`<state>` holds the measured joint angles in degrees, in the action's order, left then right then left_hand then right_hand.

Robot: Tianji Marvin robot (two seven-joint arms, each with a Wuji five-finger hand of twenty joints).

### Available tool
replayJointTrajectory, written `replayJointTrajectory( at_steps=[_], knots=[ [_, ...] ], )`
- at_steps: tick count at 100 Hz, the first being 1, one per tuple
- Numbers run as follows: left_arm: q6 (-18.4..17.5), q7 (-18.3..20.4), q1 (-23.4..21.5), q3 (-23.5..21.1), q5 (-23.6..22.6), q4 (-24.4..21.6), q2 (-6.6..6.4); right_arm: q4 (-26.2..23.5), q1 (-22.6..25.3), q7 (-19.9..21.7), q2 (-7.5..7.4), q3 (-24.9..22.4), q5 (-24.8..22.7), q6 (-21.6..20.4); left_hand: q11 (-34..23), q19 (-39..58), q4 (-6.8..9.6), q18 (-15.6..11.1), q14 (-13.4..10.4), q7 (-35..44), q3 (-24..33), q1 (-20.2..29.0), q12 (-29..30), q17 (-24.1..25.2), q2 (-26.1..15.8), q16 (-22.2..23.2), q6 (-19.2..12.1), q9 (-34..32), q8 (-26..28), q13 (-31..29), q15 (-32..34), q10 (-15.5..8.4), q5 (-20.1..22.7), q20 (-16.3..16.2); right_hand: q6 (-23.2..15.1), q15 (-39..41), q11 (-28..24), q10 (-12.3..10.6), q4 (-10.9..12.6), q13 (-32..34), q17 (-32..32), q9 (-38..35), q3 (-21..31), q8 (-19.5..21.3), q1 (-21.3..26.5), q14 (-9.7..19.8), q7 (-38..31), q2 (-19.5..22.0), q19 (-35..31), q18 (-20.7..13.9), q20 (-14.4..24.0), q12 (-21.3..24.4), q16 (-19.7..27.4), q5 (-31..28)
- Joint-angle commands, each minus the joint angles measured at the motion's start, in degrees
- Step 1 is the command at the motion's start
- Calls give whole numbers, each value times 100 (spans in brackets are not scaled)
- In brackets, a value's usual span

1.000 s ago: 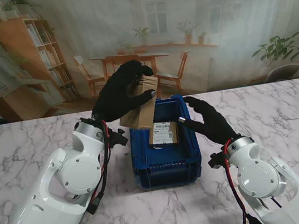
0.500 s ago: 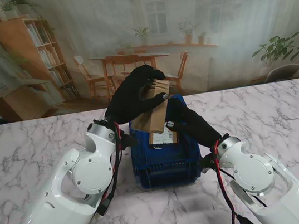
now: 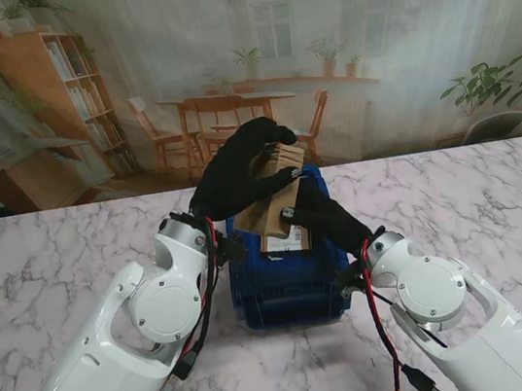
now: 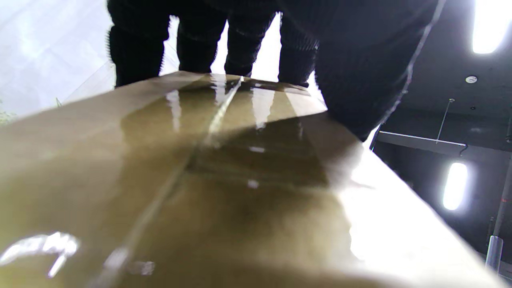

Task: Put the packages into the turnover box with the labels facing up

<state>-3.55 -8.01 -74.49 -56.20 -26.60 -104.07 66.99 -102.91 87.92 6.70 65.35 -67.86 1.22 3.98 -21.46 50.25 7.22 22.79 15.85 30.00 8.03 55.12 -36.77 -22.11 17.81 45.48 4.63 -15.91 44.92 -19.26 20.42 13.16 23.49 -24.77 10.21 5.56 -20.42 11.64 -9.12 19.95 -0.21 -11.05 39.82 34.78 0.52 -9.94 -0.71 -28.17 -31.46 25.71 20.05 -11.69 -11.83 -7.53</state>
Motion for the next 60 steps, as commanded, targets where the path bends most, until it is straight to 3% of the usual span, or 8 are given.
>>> replayJointTrajectory(
  at_steps=[1,17,40,60],
  knots=[
    [-39,85,12,74,11,22,30,9,-5,77,29,13,163,-3,-37,982,-72,-2441,-115,73,1025,1282,24,-371,-267,180,17,-53,23,-413,946,-19,151,-110,-271,-231,162,-176,-80,-116,97,123,90,381,-85,42,-276,-185,127,57,10,69,-72,61],
    [-18,74,63,130,-18,97,38,-25,55,184,19,-17,382,-36,-41,977,-77,-2441,-109,88,1029,1291,25,-368,-257,176,24,-48,24,-406,942,-11,164,-112,-307,-275,230,-186,-65,-172,153,131,89,689,-5,36,-1072,-234,229,57,-34,93,-48,-113],
    [8,27,99,212,-17,124,59,-12,60,564,-31,-88,802,-46,-59,969,-77,-2477,-116,84,1068,1323,20,-388,-272,177,21,-50,-12,-413,954,-12,197,-113,-203,-366,455,-191,-56,-301,284,152,94,449,120,37,-1584,-369,419,21,-140,192,6,-308],
    [24,14,146,297,-14,128,74,25,-1,669,-35,-64,932,65,-65,950,-88,-2475,-114,88,1073,1315,20,-380,-278,173,24,-36,-28,-403,954,-8,185,-108,-170,-401,443,-142,3,-310,317,132,77,684,377,34,-2969,-524,604,-3,-260,170,46,-591]
  ],
)
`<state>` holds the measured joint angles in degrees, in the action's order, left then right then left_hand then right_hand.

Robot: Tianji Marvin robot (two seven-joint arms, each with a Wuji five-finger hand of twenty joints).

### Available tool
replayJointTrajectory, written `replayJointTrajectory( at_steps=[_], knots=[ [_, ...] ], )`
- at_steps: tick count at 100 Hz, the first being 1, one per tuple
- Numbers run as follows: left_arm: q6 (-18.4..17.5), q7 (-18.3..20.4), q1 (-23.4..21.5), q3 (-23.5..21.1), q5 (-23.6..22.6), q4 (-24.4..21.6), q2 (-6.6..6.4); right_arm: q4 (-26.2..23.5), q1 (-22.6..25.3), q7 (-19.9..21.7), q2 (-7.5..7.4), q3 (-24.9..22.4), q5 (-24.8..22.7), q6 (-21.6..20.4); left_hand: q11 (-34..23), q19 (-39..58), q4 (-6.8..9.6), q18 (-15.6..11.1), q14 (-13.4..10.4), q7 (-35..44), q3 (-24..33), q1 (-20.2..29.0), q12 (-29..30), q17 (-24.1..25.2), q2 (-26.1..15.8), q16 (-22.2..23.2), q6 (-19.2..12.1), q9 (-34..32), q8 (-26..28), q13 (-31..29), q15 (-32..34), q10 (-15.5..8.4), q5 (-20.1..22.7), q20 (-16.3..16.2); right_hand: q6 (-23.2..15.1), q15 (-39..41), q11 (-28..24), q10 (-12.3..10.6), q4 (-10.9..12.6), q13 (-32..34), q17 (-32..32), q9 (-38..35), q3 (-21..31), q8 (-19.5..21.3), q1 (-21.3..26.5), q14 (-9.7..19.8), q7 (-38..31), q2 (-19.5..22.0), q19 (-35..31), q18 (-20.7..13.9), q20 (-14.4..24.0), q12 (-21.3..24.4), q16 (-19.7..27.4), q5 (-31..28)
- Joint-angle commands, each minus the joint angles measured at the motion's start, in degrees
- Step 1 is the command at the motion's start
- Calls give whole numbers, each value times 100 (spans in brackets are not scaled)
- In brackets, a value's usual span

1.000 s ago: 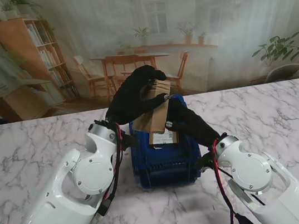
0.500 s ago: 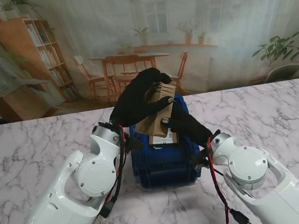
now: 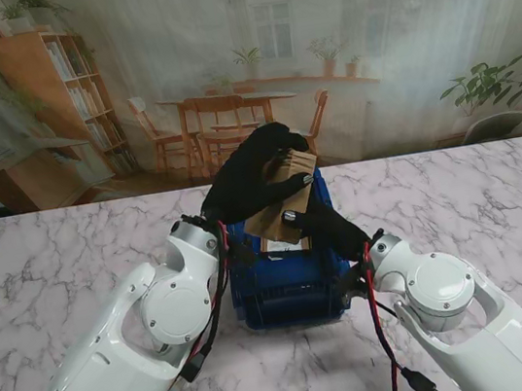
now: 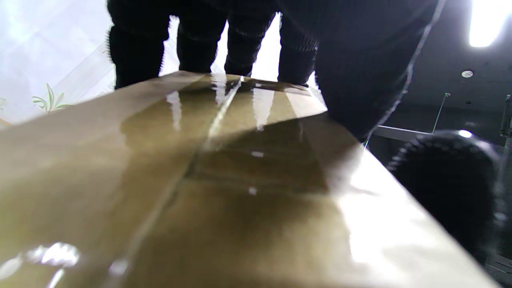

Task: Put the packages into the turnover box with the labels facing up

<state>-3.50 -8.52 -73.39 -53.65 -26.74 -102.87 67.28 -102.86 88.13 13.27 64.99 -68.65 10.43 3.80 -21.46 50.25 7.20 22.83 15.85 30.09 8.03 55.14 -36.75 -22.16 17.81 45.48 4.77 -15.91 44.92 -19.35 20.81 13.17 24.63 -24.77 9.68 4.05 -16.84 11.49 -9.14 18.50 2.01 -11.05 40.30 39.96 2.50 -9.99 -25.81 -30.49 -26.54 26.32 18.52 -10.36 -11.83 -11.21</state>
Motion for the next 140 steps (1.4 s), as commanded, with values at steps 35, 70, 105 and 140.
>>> replayJointTrajectory(
  at_steps=[35,70,105,140],
  knots=[
    [53,67,28,86,-11,-23,46,-127,2,-36,19,-3,64,345,-46,918,-106,-2455,-124,85,1049,1265,38,-337,-275,152,5,-8,-49,-365,889,-22,51,-107,-923,-31,-1759,-28,343,205,-48,18,-923,719,2045,-26,-3217,-242,64,-39,-213,-815,-17,-574],
    [-76,100,-105,-30,-52,-140,8,-536,306,-302,67,-245,222,411,20,876,-171,-2442,-151,14,939,1262,109,-274,-287,111,7,17,-155,-326,841,-38,70,-114,-1542,531,-2330,-400,272,1117,-249,-1628,1102,923,2317,-85,-4056,-225,94,-1,-366,-1194,-232,-611],
    [-137,250,-185,-78,-45,-88,-42,-794,582,-941,194,-421,186,468,89,845,-226,-2382,-150,-94,810,1265,196,-215,-261,52,101,5,-295,-319,784,-36,169,-127,-1821,1390,-3740,-707,-225,2624,-1733,-2342,1538,125,3254,-327,-4702,-581,-1893,-113,-44,-1809,-489,-572],
    [-208,417,-233,-57,-30,60,-88,-997,772,-1449,304,-558,149,661,155,863,-227,-2400,-155,-156,763,1347,283,-267,-254,15,135,-38,-350,-357,772,-23,265,-149,-1922,2709,-4186,-645,96,3919,-3170,-1827,2043,291,3511,117,-4721,-951,-4167,-358,124,-2442,-1214,-459]
  ],
)
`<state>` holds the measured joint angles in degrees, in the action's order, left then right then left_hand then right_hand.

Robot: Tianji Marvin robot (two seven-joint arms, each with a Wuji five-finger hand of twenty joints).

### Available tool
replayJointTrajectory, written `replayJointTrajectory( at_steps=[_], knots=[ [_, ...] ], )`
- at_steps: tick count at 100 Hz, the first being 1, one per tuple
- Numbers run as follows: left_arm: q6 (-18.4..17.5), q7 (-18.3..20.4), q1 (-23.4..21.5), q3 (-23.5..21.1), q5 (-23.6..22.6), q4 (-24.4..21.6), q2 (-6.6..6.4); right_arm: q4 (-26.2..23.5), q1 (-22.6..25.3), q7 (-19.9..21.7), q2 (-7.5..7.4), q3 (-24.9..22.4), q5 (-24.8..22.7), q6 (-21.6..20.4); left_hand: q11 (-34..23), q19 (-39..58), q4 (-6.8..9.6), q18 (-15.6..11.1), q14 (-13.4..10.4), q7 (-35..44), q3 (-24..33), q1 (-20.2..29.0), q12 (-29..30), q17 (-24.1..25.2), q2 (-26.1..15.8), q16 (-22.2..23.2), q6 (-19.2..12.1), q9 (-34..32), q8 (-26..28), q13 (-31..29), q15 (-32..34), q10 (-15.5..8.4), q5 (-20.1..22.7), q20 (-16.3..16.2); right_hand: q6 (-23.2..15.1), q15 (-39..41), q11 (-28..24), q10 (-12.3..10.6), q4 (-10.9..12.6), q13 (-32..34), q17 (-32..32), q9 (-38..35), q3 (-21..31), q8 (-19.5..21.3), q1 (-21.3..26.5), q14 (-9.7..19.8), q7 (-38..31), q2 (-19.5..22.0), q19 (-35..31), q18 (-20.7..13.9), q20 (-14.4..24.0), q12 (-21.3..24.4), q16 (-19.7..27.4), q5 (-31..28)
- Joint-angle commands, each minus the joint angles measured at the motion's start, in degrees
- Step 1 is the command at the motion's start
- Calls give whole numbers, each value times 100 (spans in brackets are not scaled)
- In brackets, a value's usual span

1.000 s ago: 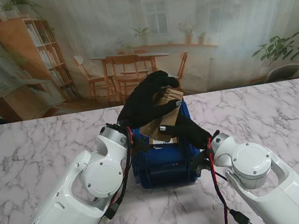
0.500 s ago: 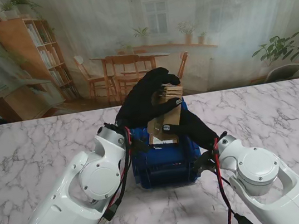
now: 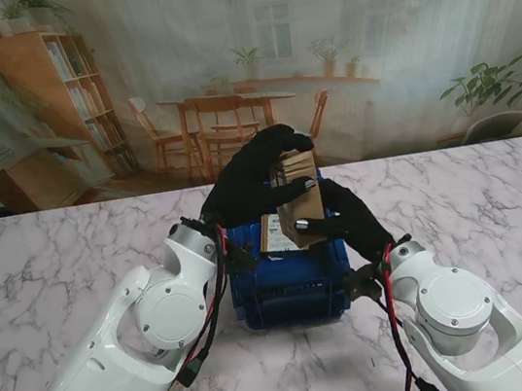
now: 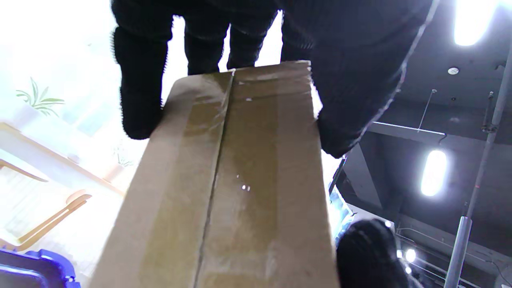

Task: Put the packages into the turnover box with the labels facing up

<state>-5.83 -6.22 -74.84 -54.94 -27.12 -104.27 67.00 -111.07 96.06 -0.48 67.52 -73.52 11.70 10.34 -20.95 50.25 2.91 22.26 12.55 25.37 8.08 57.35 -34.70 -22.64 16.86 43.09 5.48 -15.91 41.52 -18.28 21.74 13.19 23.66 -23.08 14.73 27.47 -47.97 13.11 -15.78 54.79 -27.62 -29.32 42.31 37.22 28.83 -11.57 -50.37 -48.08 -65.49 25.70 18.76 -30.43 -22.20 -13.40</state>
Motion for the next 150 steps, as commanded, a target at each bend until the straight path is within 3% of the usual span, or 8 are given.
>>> replayJointTrajectory(
  at_steps=[1,30,44,60,84,95,112,150],
  knots=[
    [25,190,-87,74,11,203,-60,-178,-19,-87,53,-72,22,9,105,863,202,-2343,173,314,757,1128,80,-221,-158,253,71,-38,-11,-463,677,-24,364,-319,-2425,434,-1088,-789,784,298,-234,42,1861,596,876,306,-2274,798,-299,-310,100,-457,-214,-232],
    [13,222,-51,138,109,266,-50,-222,23,-170,86,-112,230,14,147,886,122,-2317,173,243,584,1064,146,-212,-149,191,63,-40,-62,-450,626,-45,353,-340,-2757,1185,-1290,-762,737,176,-560,72,2053,787,1193,648,-2478,546,-563,-627,94,-698,-551,-503],
    [36,234,-39,178,179,284,-41,-203,18,-201,93,-104,215,5,131,913,109,-2396,154,329,500,1295,169,-280,-108,167,52,-126,-6,-537,653,-33,511,-352,-2833,660,-1048,-732,489,-654,70,185,1761,569,822,272,-2593,615,-328,-411,100,-690,-328,-583],
    [-4,142,-28,233,212,305,-10,-146,-18,-205,93,-86,164,-19,-165,1044,1,-2538,121,795,1008,1515,-21,-586,32,719,95,-391,-109,-883,1041,-35,834,-21,-2770,374,122,-452,583,-1761,812,578,1535,563,491,173,-2485,767,-125,-382,355,120,-192,-506],
    [73,270,-43,258,469,242,-9,-45,-68,-196,92,-62,177,-178,-140,1071,-21,-2500,180,802,963,1515,5,-575,-9,553,112,-398,-166,-875,920,0,848,-52,-2752,-1237,1069,-280,590,-2645,1739,936,1324,470,456,48,-2547,741,1064,-307,104,1123,778,-733],
    [67,295,-30,279,474,268,-13,-24,-66,-185,90,-56,219,-264,-129,1053,-16,-2478,205,793,921,1507,13,-553,-8,515,114,-400,-177,-859,899,6,847,-78,-2849,-1210,969,-394,593,-2038,1407,605,1627,302,660,-80,-2666,713,1016,-197,40,1101,832,-514],
    [53,347,4,306,461,331,-24,-12,-69,-194,97,-66,300,-302,-65,933,78,-2385,225,743,545,1511,61,-478,-27,340,98,-391,-215,-793,838,-2,805,-222,-3036,-142,-229,-929,524,-346,580,-265,1706,558,1011,273,-2685,726,290,-272,127,376,148,-459],
    [63,602,20,182,632,398,-77,-93,-47,-480,134,-89,-217,23,1314,-163,-201,-1533,545,-1134,-874,83,1357,661,-1077,-1178,441,22,-1008,-236,-430,-35,82,-56,-3007,1805,-1152,-931,365,484,-322,-815,2038,556,1483,773,-2846,373,-634,-734,271,-514,-760,-915]
  ],
)
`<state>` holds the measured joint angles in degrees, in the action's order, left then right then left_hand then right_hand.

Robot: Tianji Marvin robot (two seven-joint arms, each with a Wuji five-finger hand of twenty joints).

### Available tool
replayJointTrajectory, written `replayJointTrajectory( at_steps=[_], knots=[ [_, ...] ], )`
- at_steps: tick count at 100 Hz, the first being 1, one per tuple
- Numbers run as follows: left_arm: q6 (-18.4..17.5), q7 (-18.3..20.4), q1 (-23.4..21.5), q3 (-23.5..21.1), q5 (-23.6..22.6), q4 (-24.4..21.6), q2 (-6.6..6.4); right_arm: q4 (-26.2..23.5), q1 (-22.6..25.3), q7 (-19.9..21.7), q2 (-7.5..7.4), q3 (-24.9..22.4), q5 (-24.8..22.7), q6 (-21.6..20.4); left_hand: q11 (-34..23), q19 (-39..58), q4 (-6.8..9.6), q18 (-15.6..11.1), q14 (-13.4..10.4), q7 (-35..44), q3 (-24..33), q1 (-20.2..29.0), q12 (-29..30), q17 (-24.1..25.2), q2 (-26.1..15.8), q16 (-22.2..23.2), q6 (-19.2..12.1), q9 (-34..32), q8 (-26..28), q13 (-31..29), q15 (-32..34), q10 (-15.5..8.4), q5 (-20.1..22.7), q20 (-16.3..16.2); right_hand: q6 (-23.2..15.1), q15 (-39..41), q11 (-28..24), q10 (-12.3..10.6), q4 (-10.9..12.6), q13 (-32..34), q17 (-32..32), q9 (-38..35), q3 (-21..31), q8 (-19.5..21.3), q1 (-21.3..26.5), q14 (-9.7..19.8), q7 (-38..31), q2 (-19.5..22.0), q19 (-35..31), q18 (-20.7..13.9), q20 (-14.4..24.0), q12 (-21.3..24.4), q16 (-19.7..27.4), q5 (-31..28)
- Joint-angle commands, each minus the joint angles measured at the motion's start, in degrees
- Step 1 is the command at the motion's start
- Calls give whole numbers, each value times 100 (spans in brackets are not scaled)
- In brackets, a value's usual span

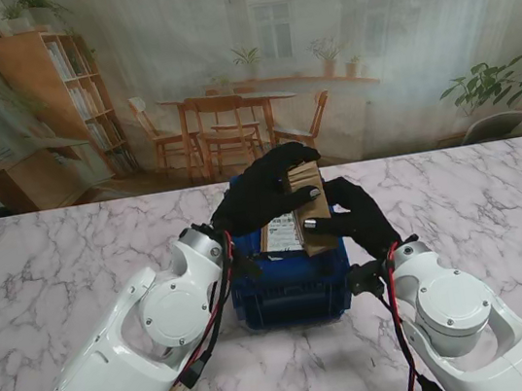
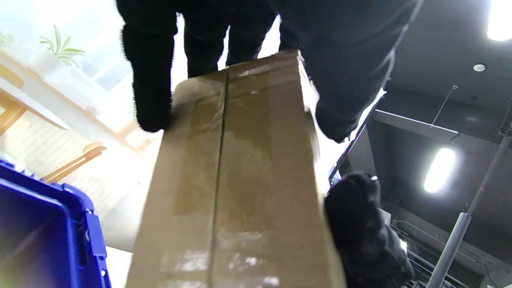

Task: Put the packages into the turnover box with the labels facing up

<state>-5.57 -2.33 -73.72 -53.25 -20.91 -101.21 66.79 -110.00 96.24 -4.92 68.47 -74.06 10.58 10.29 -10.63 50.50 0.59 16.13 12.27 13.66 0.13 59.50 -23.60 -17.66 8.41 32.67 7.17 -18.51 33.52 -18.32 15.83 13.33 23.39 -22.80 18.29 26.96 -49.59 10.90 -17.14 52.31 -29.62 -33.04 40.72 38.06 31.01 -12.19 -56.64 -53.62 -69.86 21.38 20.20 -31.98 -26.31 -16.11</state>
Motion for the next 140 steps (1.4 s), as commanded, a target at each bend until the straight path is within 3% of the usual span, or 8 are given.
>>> replayJointTrajectory(
  at_steps=[1,14,42,60,79,102,118,140],
  knots=[
    [36,221,-94,2,16,86,-59,-206,-61,-35,38,-38,-126,34,315,-222,23,-925,586,-13,-95,-176,275,183,-244,-167,274,312,-230,-211,140,-56,48,-68,-3363,1859,-989,-710,502,732,-127,-444,2205,471,1274,833,-2219,926,-200,-303,127,-359,-347,-645],
    [9,319,-145,-177,0,-4,-102,-281,0,-15,-4,-77,-586,94,600,-534,-29,-814,702,-452,-119,-502,586,314,-346,-604,316,308,-444,-73,-36,-43,-275,71,-3365,1921,-981,-678,478,768,-191,-494,2284,465,1311,813,-2210,885,-259,-326,138,-361,-327,-714],
    [-57,660,-269,-600,-107,-95,-227,-276,54,188,-146,-173,-1687,20,794,-621,-59,-799,696,-583,-136,-689,695,346,-446,-735,396,177,-503,-55,-17,92,-344,101,-3387,2021,-951,-633,454,855,-379,-563,2487,467,1406,812,-2190,765,-361,-360,141,-371,-297,-903],
    [-94,958,-310,-823,-104,-117,-309,64,-112,185,-277,-88,-3101,-503,801,-617,-73,-773,676,-617,-157,-786,682,379,-483,-735,513,-10,-521,-77,-6,164,-331,92,-3425,2010,-929,-630,436,845,-442,-556,2510,469,1381,829,-2163,761,-365,-387,120,-380,-272,-970],
    [-106,1395,-319,-1027,-225,-173,-427,332,-261,102,-350,30,-3978,-840,822,-587,-94,-755,661,-639,-198,-965,672,355,-425,-617,690,-13,-569,-190,91,269,-147,75,-3409,1972,-897,-617,438,842,-459,-536,2525,474,1382,827,-2161,778,-354,-383,99,-377,-253,-1019],
    [-157,2233,-166,-1134,-147,-220,-612,788,-556,-338,-395,254,-5075,-1213,1131,-984,-113,-683,729,-1248,-167,-1838,1423,509,191,-788,912,706,-1228,-30,-258,527,-743,246,-3418,1959,-889,-607,432,864,-507,-549,2528,482,1387,841,-2163,791,-352,-393,75,-402,-264,-1070],
    [-284,2550,95,-1017,-371,-177,-691,1074,-833,-600,-436,469,-5715,-1347,1167,-1134,-136,-680,761,-1378,-180,-2044,1657,587,781,-871,1078,949,-1539,109,-322,586,-1054,305,-3409,1971,-878,-590,431,854,-521,-527,2502,480,1366,840,-2158,820,-355,-409,63,-418,-288,-1067],
    [-357,2985,572,-665,-756,-42,-786,1266,-1129,-696,-460,780,-6073,-1234,1194,-1588,-225,-740,823,-1268,-131,-2084,1748,785,1196,-1173,942,1343,-1562,509,-575,459,-1330,503,-3330,1981,-855,-550,452,824,-512,-490,2457,438,1334,835,-2122,856,-360,-408,48,-429,-310,-1049]
  ],
)
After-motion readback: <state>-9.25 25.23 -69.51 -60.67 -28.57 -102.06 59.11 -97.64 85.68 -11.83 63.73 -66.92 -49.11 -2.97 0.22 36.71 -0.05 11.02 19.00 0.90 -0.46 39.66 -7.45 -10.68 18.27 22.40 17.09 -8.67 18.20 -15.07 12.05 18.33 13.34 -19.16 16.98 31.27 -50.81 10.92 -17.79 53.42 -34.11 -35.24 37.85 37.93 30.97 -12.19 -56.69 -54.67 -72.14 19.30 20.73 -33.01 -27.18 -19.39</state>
